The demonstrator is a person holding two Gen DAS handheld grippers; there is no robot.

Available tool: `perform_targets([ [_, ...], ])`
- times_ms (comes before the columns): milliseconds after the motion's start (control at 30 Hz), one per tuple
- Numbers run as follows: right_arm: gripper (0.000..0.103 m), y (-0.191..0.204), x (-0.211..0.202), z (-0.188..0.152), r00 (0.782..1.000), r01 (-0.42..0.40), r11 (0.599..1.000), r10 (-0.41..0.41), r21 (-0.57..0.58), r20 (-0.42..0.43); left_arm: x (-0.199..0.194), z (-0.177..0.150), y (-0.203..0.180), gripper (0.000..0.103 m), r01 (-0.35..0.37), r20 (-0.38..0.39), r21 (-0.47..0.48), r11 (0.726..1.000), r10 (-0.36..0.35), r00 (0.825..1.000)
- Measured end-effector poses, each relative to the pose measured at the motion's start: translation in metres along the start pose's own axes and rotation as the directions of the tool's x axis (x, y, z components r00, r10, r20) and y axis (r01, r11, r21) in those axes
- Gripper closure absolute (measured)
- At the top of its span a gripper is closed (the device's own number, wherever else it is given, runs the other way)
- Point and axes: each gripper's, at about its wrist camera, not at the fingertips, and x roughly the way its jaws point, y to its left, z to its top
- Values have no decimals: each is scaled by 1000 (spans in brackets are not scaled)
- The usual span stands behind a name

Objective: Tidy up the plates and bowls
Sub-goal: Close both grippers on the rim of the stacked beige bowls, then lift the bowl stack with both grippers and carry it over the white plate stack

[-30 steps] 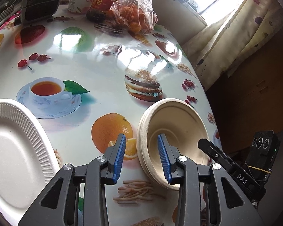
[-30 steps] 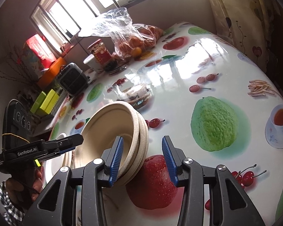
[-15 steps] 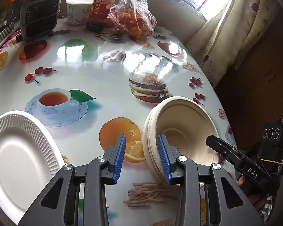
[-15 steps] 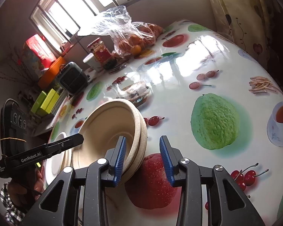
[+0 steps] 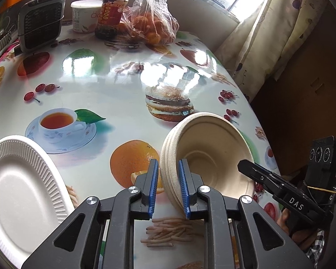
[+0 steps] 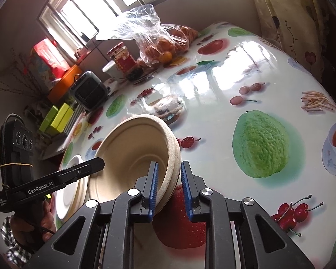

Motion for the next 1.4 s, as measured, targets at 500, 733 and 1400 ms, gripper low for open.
perform_targets([
  [500,84,-1,0,0,1000,1,1000,-1,1,1,-1,0,0,86,-6,3,6,1000,6,1000],
  [733,85,-1,0,0,1000,2,1000,-2,2,0,-1,1,0,86,-1,3,-1,1000,1,1000],
  [1400,88,15,-5,3,1000,-8,1000,8,1,2,-25,0,9,86,7,31,-43,999,-6,999],
])
